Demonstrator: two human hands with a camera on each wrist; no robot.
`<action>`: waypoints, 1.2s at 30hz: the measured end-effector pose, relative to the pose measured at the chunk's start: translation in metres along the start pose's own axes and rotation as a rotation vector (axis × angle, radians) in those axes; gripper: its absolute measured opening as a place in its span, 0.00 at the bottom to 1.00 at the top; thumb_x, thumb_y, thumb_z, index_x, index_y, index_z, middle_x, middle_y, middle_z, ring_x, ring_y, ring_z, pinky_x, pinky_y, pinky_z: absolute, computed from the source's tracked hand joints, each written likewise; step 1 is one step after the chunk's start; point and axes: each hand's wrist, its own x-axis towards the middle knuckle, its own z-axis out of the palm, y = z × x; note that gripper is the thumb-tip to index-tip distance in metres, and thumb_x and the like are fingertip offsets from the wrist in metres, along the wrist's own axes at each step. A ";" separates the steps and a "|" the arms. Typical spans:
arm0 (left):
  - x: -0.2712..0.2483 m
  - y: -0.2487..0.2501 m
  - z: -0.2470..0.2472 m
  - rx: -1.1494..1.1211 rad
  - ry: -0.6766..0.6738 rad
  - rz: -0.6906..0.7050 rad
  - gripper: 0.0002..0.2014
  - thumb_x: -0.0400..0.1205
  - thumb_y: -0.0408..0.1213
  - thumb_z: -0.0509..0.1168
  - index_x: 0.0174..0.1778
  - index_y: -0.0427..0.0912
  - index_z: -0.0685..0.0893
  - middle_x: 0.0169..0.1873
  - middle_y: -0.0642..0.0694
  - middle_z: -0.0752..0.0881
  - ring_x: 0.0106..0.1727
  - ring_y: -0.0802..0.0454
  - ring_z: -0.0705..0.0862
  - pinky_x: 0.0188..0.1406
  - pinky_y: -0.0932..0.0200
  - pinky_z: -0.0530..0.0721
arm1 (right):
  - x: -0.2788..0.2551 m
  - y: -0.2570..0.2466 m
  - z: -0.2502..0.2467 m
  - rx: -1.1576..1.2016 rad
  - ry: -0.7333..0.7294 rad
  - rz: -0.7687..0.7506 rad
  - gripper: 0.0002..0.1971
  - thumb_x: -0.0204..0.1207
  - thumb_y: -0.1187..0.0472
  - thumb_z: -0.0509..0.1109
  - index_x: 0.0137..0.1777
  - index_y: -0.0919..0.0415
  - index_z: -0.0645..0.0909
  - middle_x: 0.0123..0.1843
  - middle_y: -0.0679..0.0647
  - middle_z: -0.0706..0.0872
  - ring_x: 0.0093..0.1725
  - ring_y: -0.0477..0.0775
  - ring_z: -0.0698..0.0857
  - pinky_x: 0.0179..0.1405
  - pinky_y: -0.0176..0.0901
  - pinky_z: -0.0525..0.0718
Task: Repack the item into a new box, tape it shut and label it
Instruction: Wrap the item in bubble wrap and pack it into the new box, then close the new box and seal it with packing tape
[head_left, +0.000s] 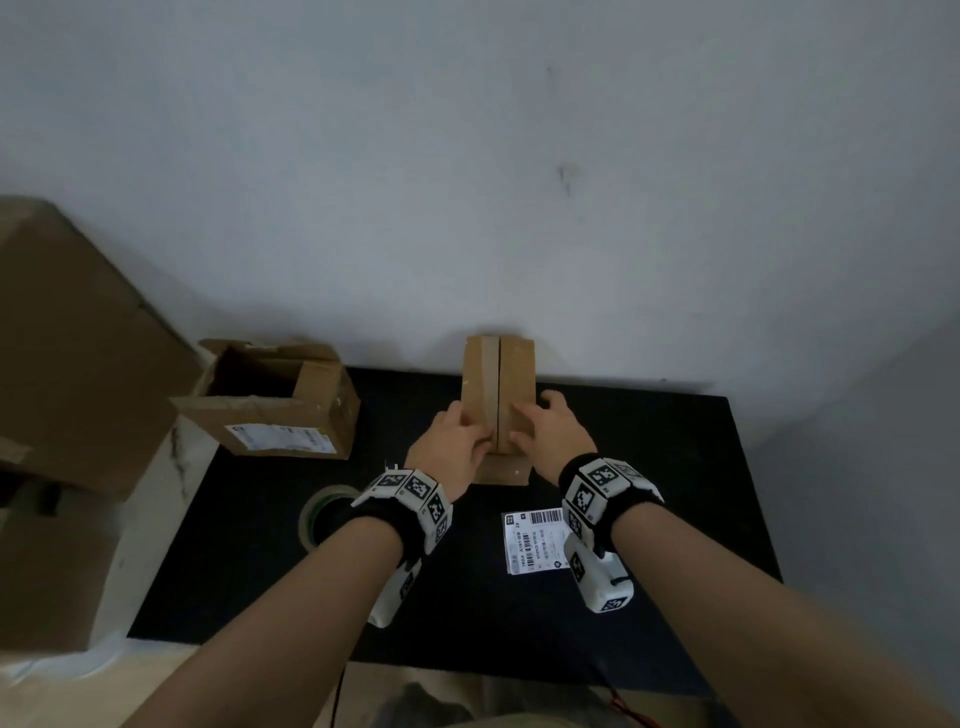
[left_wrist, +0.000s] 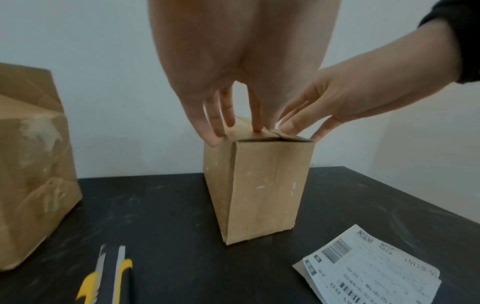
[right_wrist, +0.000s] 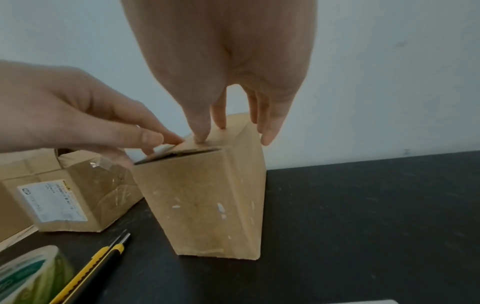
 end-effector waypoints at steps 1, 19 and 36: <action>0.001 0.000 -0.003 0.014 -0.014 0.019 0.15 0.85 0.46 0.57 0.64 0.49 0.81 0.62 0.48 0.72 0.61 0.50 0.74 0.59 0.53 0.78 | -0.001 -0.004 -0.001 -0.024 0.033 -0.005 0.22 0.80 0.54 0.65 0.73 0.54 0.71 0.76 0.58 0.63 0.69 0.59 0.73 0.65 0.55 0.78; -0.060 -0.046 -0.041 0.334 0.003 0.193 0.13 0.85 0.40 0.56 0.62 0.44 0.78 0.58 0.44 0.77 0.61 0.46 0.75 0.48 0.49 0.80 | -0.074 -0.081 0.024 -0.312 0.213 0.031 0.10 0.82 0.55 0.59 0.56 0.58 0.78 0.56 0.55 0.82 0.52 0.57 0.83 0.53 0.49 0.82; -0.135 -0.170 -0.011 0.282 -0.191 0.062 0.14 0.83 0.38 0.58 0.65 0.45 0.77 0.62 0.46 0.78 0.63 0.48 0.76 0.56 0.51 0.81 | -0.092 -0.145 0.149 -0.176 -0.025 0.045 0.16 0.83 0.54 0.57 0.66 0.59 0.77 0.63 0.56 0.77 0.63 0.59 0.78 0.59 0.53 0.80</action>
